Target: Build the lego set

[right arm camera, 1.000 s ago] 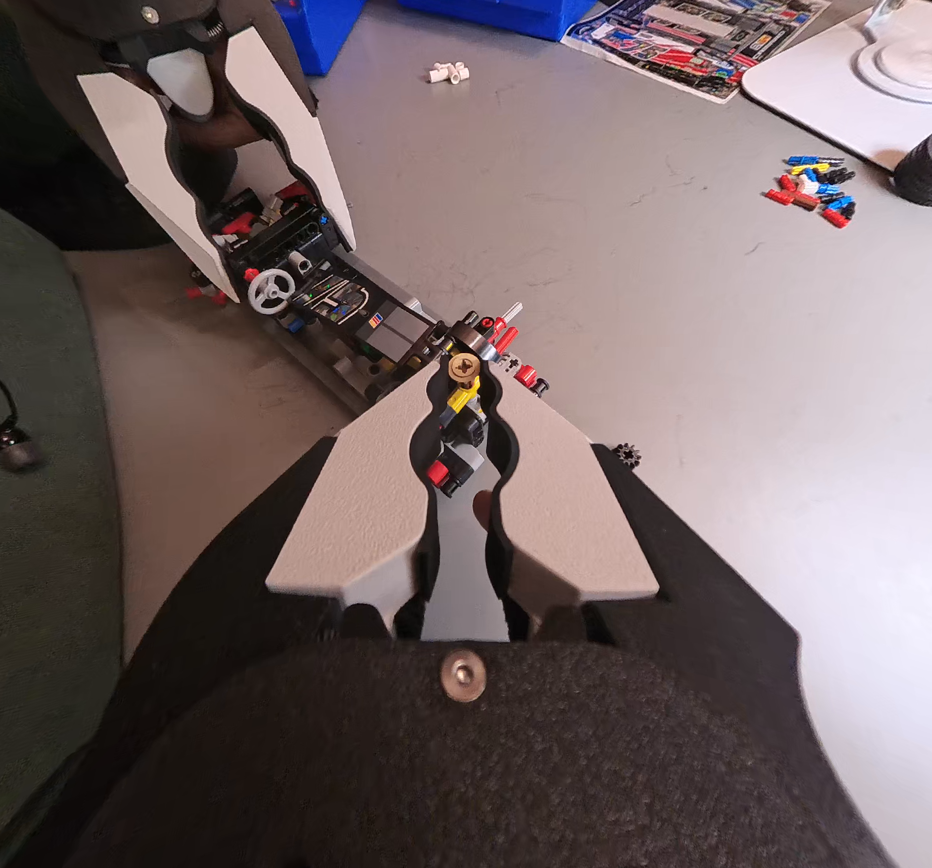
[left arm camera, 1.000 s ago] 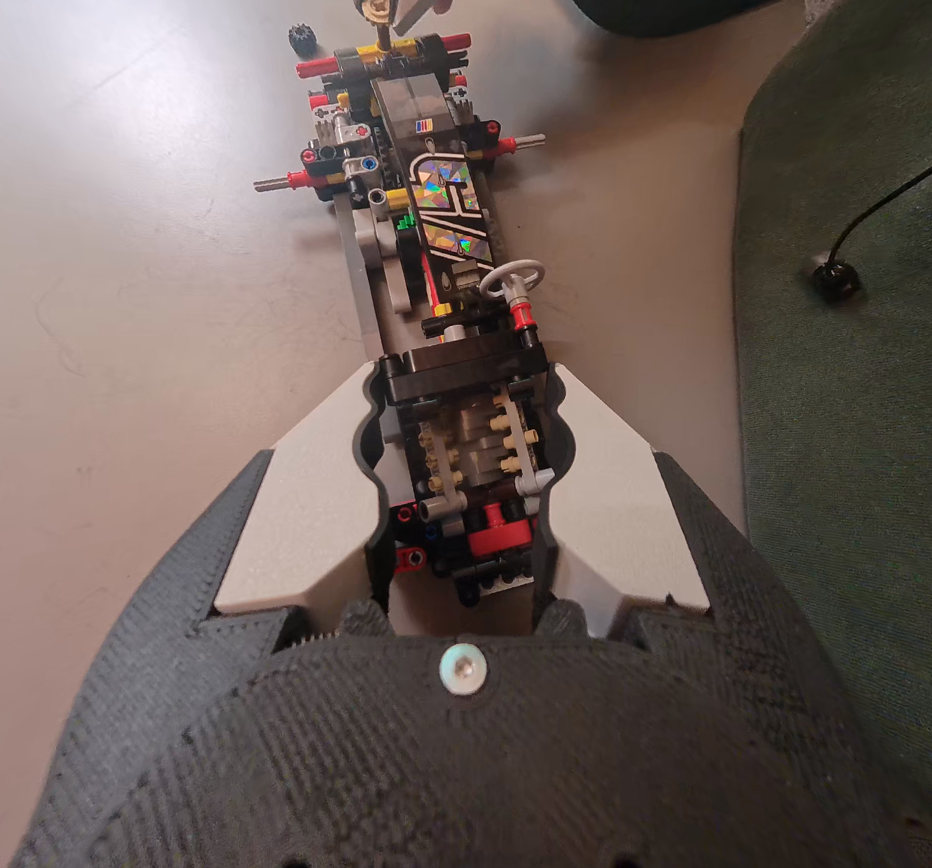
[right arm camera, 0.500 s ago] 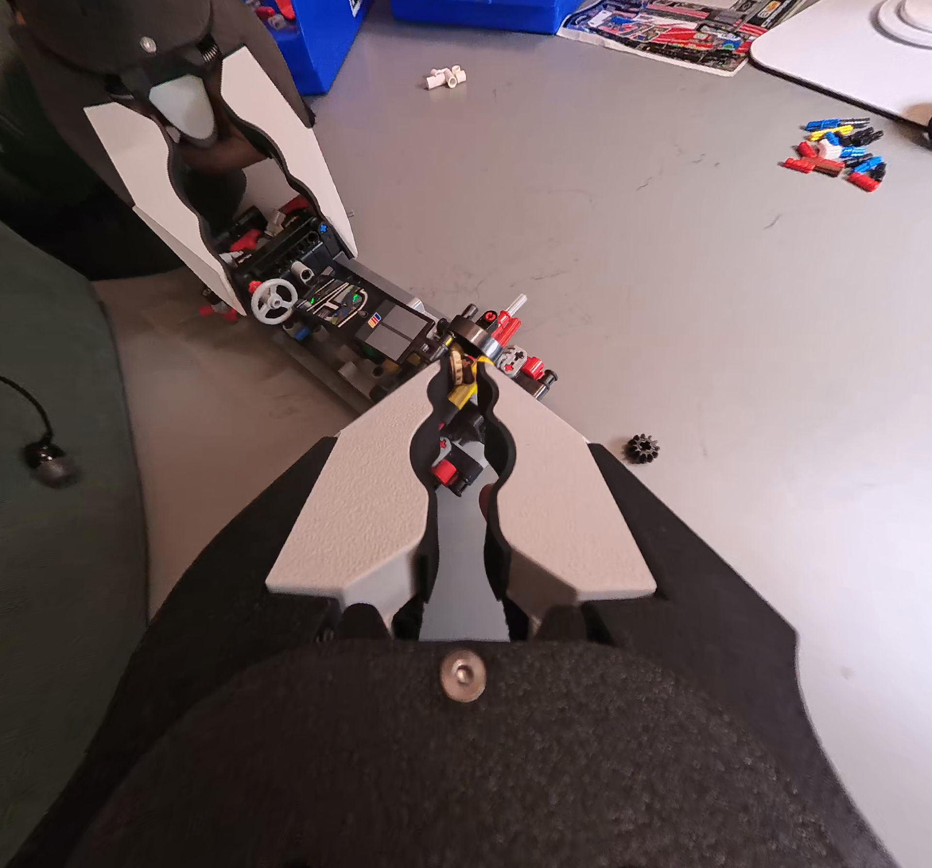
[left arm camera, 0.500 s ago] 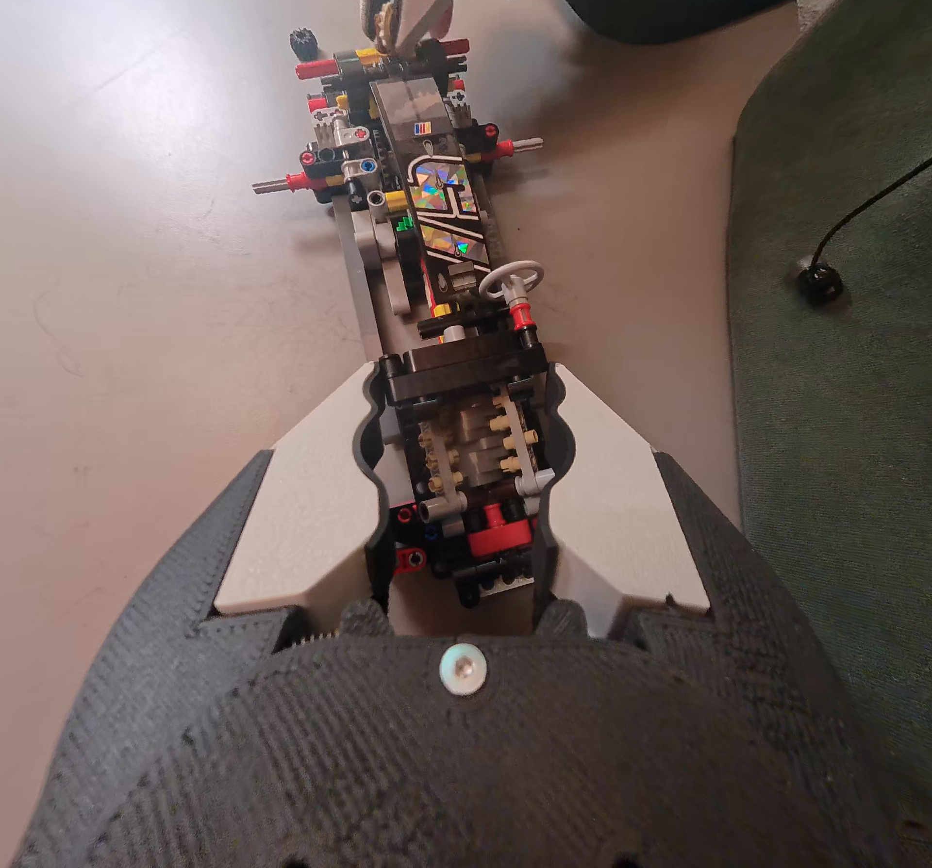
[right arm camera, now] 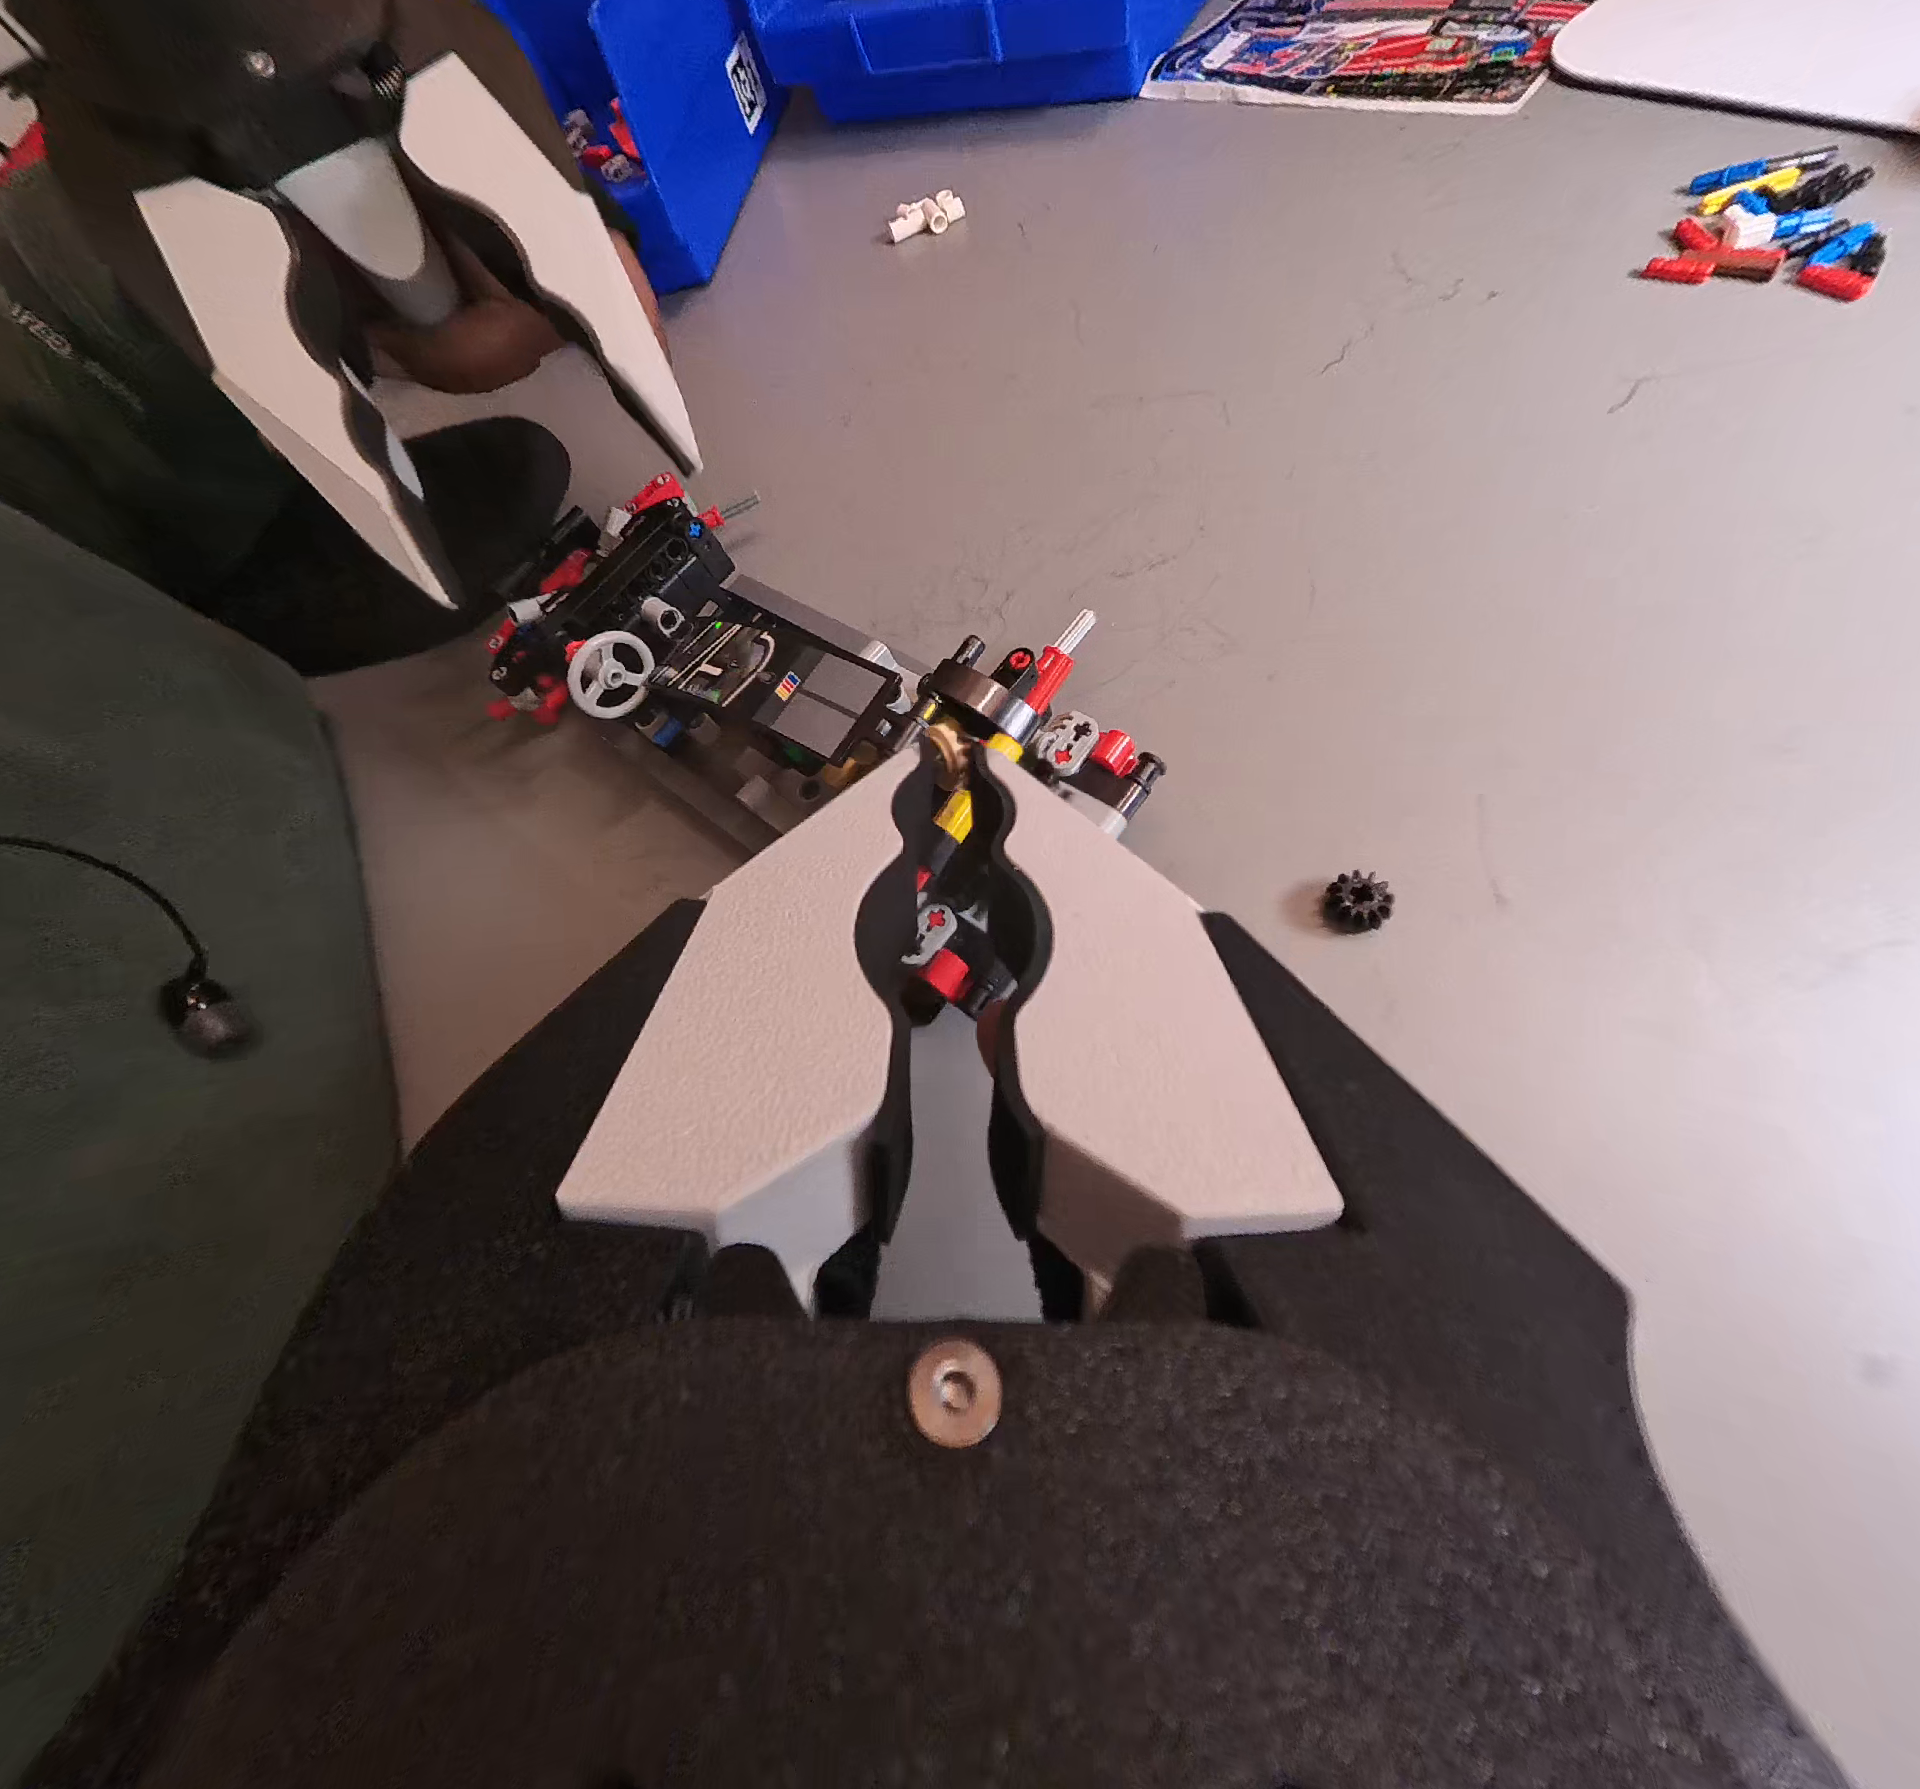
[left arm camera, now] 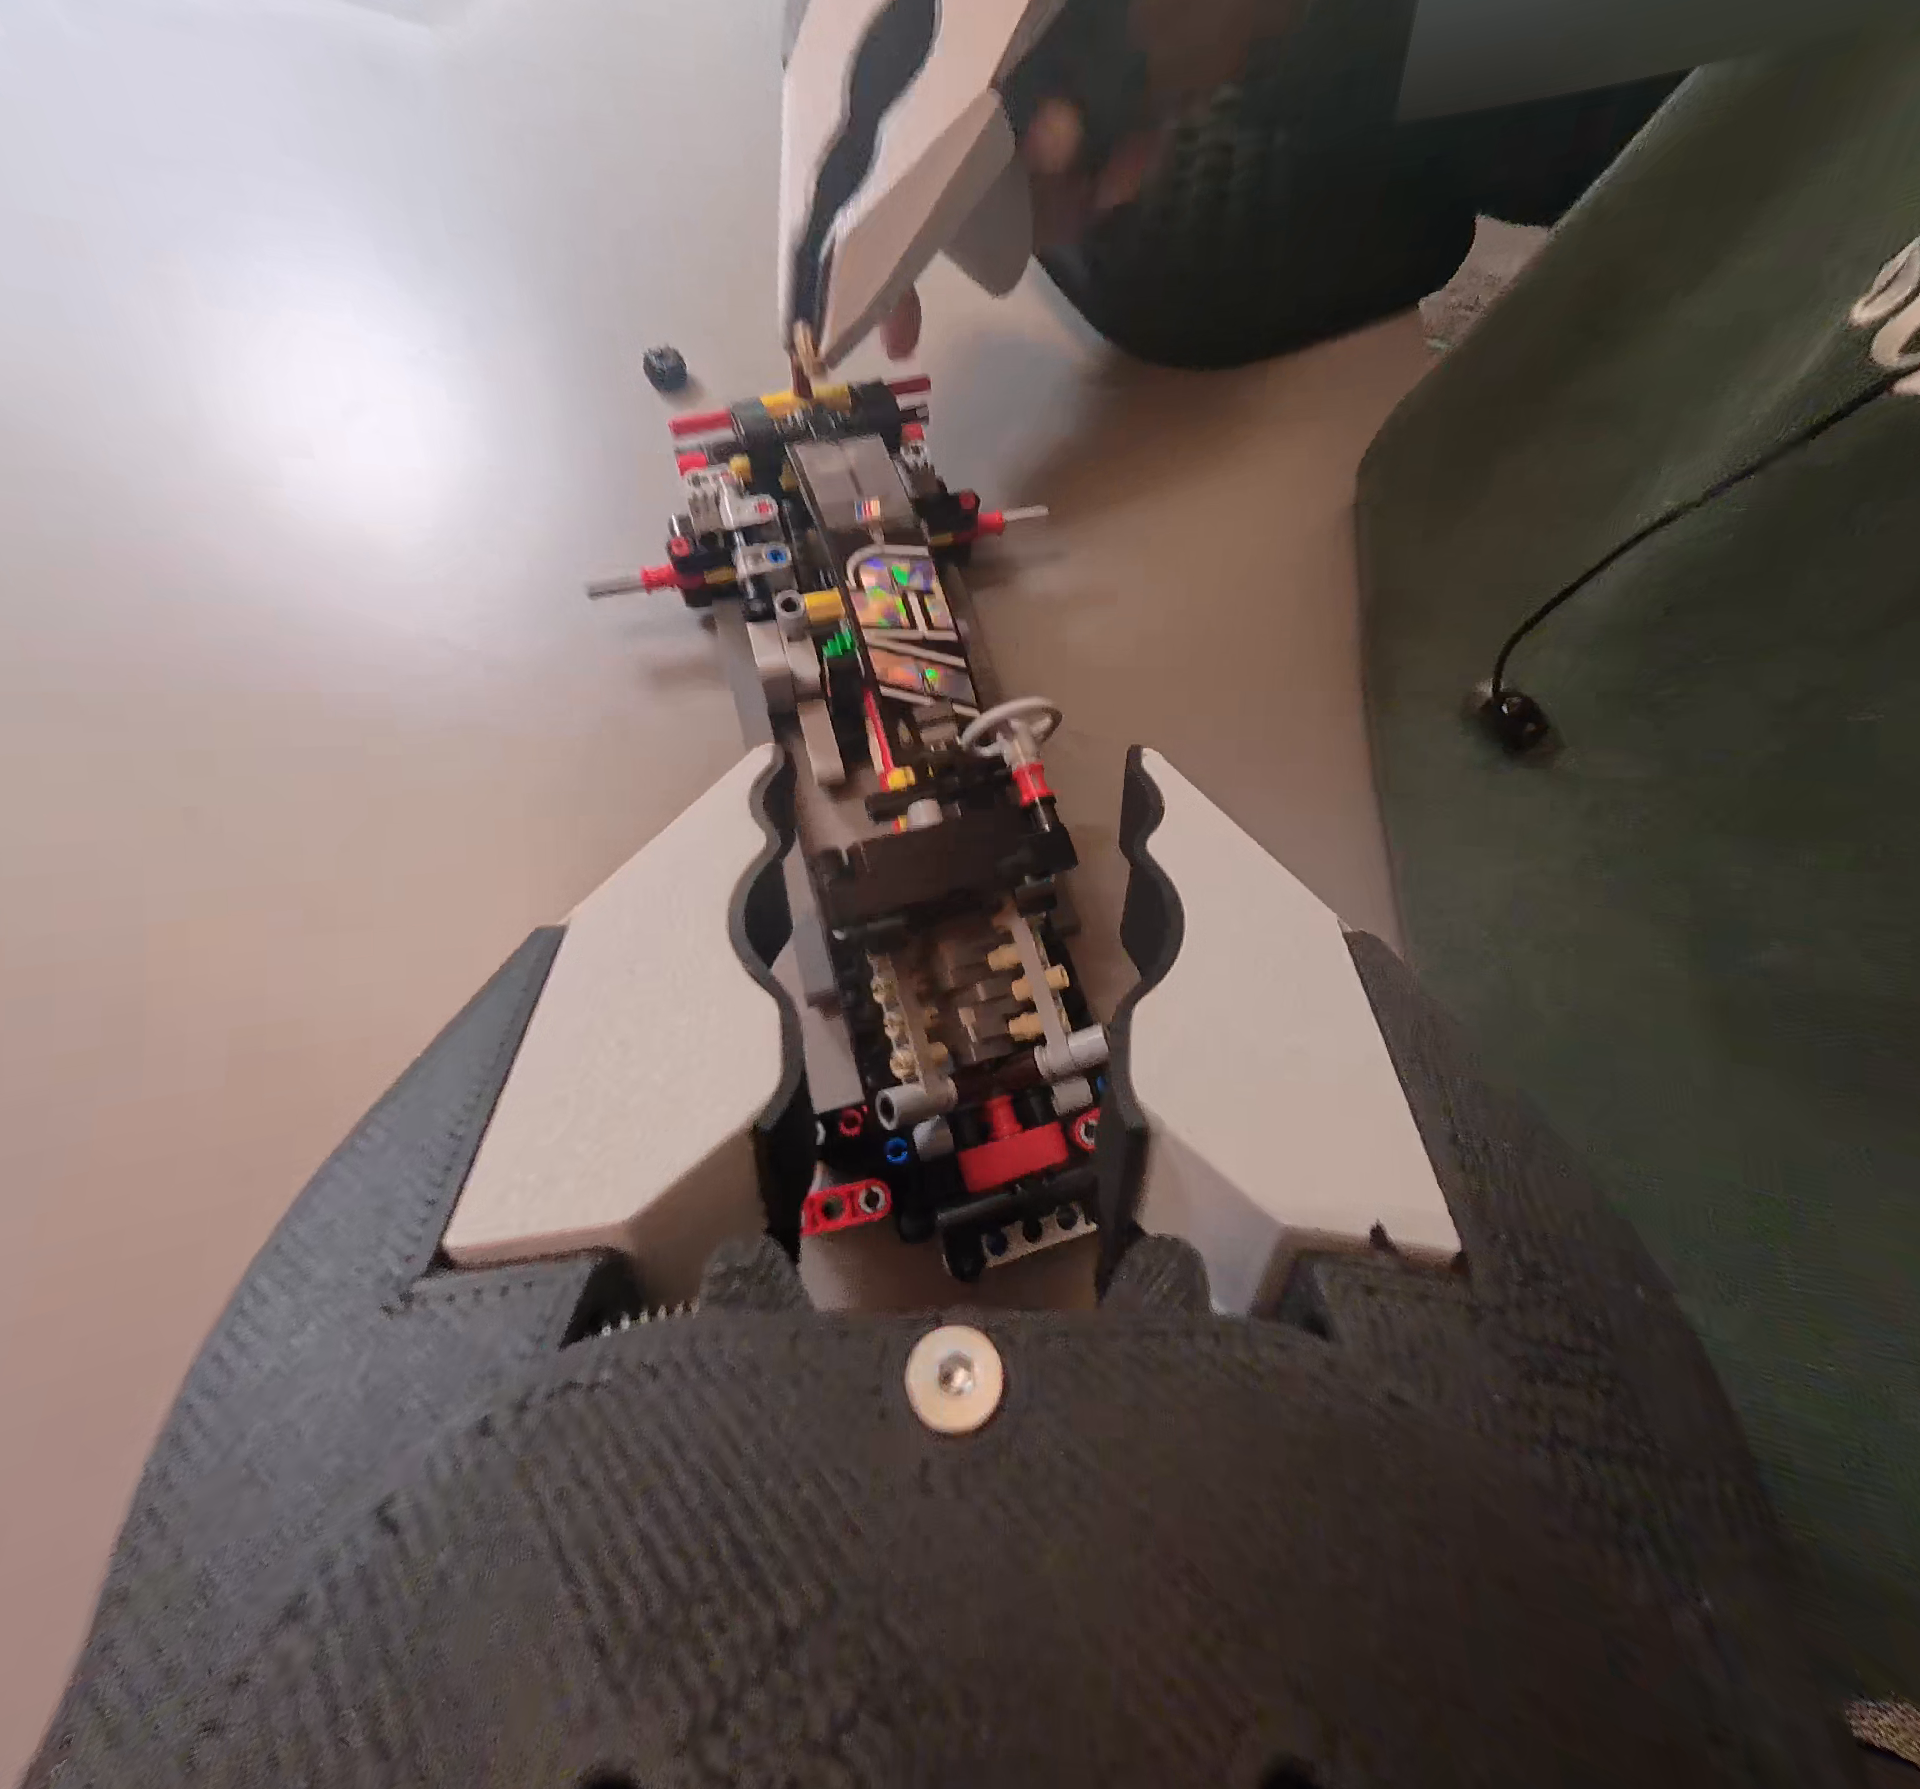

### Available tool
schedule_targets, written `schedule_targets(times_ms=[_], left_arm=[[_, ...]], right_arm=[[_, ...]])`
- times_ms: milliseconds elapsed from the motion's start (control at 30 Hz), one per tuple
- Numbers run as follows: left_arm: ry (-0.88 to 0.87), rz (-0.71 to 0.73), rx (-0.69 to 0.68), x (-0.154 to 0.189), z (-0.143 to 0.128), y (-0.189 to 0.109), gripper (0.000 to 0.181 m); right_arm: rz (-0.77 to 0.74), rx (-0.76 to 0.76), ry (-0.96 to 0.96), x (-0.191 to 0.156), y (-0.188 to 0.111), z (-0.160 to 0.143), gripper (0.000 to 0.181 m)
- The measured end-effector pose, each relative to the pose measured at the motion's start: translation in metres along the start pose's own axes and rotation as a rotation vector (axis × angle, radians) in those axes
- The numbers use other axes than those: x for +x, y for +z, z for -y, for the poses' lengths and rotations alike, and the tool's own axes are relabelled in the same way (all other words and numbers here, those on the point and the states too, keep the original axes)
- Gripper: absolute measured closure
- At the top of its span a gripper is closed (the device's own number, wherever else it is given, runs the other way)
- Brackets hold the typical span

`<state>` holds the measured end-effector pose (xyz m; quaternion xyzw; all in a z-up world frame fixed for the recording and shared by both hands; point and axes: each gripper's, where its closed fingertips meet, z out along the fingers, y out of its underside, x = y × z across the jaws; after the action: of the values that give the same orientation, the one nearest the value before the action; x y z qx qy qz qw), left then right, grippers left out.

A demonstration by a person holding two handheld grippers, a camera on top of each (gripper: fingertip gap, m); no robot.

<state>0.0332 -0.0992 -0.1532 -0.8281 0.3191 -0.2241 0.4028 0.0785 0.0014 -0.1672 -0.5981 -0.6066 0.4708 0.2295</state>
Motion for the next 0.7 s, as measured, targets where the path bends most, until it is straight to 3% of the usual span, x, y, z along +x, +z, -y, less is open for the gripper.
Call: schedule_targets(times_ms=[133, 200, 367, 433, 700], left_arm=[[0.035, -0.011, 0.046, -0.010, 0.028, 0.005, 0.127], [0.022, -0.029, 0.077, -0.016, 0.043, 0.014, 0.142], [-0.151, -0.171, 0.176, -0.019, 0.073, 0.041, 0.161], [-0.201, -0.248, 0.203, -0.013, 0.078, 0.046, 0.163], [-0.241, -0.300, 0.226, -0.001, 0.078, 0.047, 0.177]], right_arm=[[0.040, 0.021, 0.101, 0.000, -0.001, 0.003, 0.178], [0.059, 0.049, 0.130, -0.002, -0.003, 0.008, 0.179], [0.174, 0.155, 0.170, -0.023, -0.012, 0.028, 0.179], [0.208, 0.182, 0.184, -0.031, -0.013, 0.034, 0.179], [0.257, 0.179, 0.137, -0.051, -0.010, 0.034, 0.179]])
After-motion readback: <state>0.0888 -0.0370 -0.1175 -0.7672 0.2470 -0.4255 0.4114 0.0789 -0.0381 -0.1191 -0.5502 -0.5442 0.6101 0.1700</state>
